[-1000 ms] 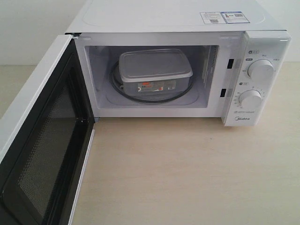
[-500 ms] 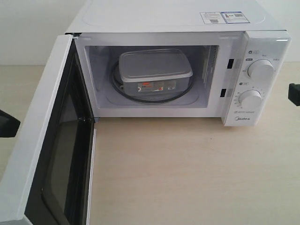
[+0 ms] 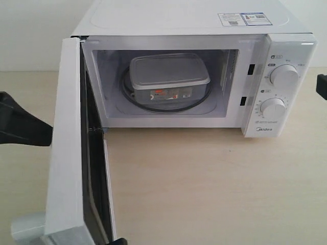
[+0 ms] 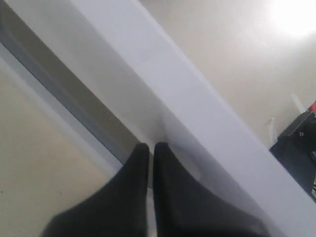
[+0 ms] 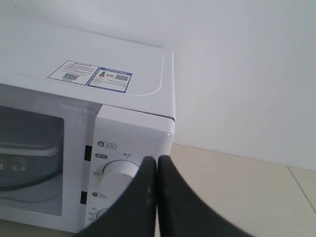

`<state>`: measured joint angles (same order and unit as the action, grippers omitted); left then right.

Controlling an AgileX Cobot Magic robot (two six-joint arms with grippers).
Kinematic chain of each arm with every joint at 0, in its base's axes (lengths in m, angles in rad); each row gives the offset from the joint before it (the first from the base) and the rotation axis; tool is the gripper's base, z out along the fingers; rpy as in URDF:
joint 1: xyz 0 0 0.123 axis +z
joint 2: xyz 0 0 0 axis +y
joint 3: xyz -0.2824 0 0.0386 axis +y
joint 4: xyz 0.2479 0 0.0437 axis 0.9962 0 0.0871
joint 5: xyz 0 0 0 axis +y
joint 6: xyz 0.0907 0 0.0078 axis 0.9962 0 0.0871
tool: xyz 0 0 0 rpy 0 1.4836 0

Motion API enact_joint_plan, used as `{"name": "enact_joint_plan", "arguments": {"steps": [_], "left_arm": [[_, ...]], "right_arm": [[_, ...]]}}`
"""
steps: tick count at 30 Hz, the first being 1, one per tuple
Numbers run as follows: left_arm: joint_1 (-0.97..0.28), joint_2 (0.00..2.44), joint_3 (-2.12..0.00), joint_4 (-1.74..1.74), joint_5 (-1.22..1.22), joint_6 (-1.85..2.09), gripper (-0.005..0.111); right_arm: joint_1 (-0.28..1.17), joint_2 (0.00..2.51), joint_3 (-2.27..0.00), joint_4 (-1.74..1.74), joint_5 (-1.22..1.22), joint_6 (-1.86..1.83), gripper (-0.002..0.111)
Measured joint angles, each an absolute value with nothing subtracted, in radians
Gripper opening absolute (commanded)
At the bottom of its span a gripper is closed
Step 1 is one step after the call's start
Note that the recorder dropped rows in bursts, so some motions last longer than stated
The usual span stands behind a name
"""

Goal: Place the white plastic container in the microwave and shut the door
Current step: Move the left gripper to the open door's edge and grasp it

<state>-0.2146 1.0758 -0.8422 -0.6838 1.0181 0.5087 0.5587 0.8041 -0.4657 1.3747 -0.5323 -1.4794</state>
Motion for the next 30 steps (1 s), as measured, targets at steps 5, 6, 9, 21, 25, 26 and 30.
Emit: {"name": "enact_joint_plan", "arguments": {"steps": [5, 6, 9, 21, 25, 26, 30], "left_arm": [[-0.280, 1.135, -0.842, -0.685, 0.952, 0.509, 0.004], [-0.294, 1.147, -0.842, -0.688, 0.936, 0.509, 0.004], [-0.333, 1.178, -0.842, -0.696, 0.880, 0.509, 0.004], [-0.422, 1.271, -0.844, -0.733, 0.621, 0.542, 0.004], [-0.424, 1.308, -0.870, -0.738, 0.596, 0.542, 0.004], [-0.426, 1.317, -0.876, -0.739, 0.593, 0.542, 0.004], [-0.426, 1.349, -0.911, -0.742, 0.589, 0.545, 0.004]], "right_arm": [[0.559, 0.804, -0.466, 1.358, -0.532, -1.453, 0.000], [0.559, 0.804, -0.466, 1.350, -0.532, -1.447, 0.000], [0.559, 0.804, -0.466, 1.326, -0.525, -1.413, 0.000], [0.559, 0.804, -0.466, 1.124, -0.345, -1.244, 0.000], [0.559, 0.804, -0.466, 1.102, -0.318, -1.216, 0.000], [0.559, 0.804, -0.468, 1.100, -0.306, -1.215, 0.000], [0.559, 0.804, -0.495, 1.074, -0.236, -1.208, 0.000]]}}
